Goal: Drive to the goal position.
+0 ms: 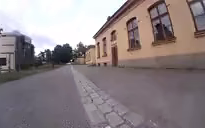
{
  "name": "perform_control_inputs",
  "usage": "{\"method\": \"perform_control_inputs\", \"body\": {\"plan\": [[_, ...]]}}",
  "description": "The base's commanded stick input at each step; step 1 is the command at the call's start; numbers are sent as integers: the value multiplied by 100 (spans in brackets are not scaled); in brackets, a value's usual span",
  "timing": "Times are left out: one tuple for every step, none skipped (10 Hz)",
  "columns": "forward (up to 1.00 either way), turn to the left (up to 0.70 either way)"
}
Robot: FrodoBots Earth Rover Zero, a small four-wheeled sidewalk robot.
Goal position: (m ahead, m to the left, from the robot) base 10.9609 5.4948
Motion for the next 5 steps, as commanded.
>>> {"method": "perform_control_inputs", "body": {"plan": [[45,0],[45,0],[45,0],[45,0],[45,0]]}}
